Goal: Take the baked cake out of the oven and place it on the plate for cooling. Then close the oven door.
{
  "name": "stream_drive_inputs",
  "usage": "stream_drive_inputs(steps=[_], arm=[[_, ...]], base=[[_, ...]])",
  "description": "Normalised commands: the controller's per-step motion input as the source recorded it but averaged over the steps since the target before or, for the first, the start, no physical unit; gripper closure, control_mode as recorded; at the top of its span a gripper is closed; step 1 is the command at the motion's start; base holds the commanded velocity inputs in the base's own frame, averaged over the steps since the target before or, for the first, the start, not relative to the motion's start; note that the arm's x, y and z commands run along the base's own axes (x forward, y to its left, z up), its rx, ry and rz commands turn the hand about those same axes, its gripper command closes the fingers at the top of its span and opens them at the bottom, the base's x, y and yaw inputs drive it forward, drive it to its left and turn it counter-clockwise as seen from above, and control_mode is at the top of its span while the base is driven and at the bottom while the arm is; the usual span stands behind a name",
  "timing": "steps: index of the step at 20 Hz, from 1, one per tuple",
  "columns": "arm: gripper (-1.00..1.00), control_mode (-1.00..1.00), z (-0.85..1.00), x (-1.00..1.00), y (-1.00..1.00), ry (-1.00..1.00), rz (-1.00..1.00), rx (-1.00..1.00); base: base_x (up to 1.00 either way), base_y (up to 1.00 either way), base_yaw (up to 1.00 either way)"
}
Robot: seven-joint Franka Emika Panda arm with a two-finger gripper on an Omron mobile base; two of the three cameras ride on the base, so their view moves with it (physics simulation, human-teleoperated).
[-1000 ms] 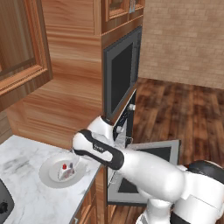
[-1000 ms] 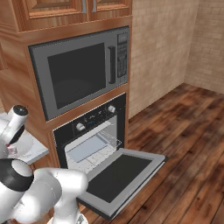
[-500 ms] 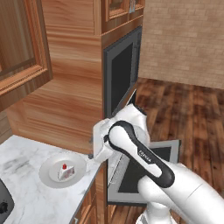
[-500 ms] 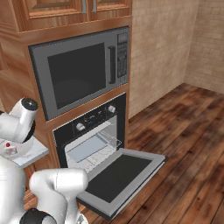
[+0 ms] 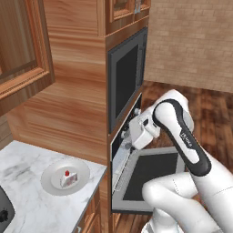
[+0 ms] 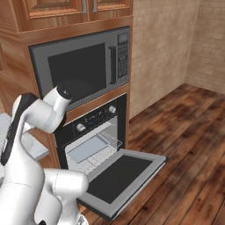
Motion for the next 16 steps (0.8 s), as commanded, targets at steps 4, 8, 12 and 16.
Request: stream_drive_inputs(steps=[4, 8, 12, 16], arm=[[-1.0, -1.0, 0.51, 0.0, -0.98, 0.35, -0.17, -0.11], [-1.0, -1.0, 0.17, 0.01, -0.86, 0.17, -0.14, -0.19], [-1.0, -1.0, 0.0, 0.03, -0.74, 0.01, -0.11, -0.25], [-1.0, -1.0, 0.0, 0.06, -0.67, -0.01, -0.1, -0.25]], base=[[0.0, 0.0, 0.0], [0.0, 0.0, 0.0], [0.0, 0.0, 0.0], [0.0, 0.0, 0.0]])
